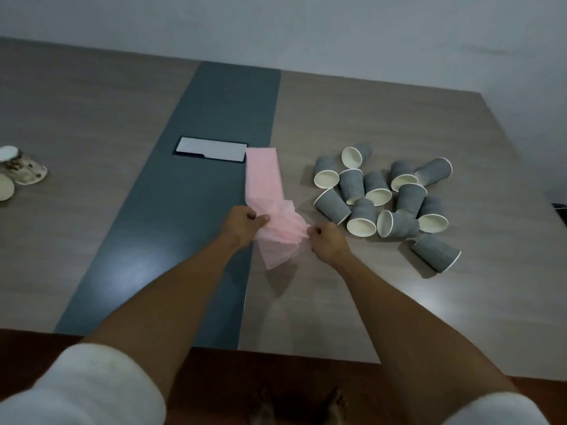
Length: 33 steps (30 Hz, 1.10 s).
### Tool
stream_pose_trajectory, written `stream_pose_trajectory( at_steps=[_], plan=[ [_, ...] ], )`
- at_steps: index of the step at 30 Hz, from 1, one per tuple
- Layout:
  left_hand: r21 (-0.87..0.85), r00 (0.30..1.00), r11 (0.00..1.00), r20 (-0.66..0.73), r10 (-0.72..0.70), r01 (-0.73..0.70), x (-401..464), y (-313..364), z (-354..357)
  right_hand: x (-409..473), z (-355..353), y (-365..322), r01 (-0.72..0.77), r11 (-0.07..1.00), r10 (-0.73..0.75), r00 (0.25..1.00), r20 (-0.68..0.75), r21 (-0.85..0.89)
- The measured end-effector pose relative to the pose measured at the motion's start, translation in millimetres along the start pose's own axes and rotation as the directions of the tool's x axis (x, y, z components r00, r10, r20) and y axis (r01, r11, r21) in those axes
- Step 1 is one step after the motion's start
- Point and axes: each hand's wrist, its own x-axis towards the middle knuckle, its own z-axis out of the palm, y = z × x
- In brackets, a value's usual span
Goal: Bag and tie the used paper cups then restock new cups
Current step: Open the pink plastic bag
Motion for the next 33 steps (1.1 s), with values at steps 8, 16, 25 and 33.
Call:
stream_pose_trajectory(
  at_steps=[8, 16, 25, 33],
  plan=[
    [0.033, 0.979, 0.991, -0.152, 0.134, -0.131, 9.8, 69.2, -55.5, 4.0, -88.5, -52.5, 0.016, 0.921, 0.137, 0.922, -0.362, 0.39],
    [0.16, 0.947, 0.984, -0.296, 0.125, -0.079, -6.5, 97.5, -82.9, 5.9, -122.9, -85.5, 0.187, 0.841, 0.135, 0.836, -0.532, 0.508],
    [0.306, 0.909, 0.874, -0.058, 0.413, -0.378, -5.7, 129.4, -49.2, 1.8, -113.3, -87.6, 0.219, 0.825, 0.045, 0.893, -0.447, 0.52],
    [0.142, 0.9, 0.929, -0.233, 0.367, -0.342, -8.4, 151.1, -29.5, -28.9, -103.6, -85.3, 0.128, 0.989, -0.098, 0.942, -0.322, 0.075]
  ],
)
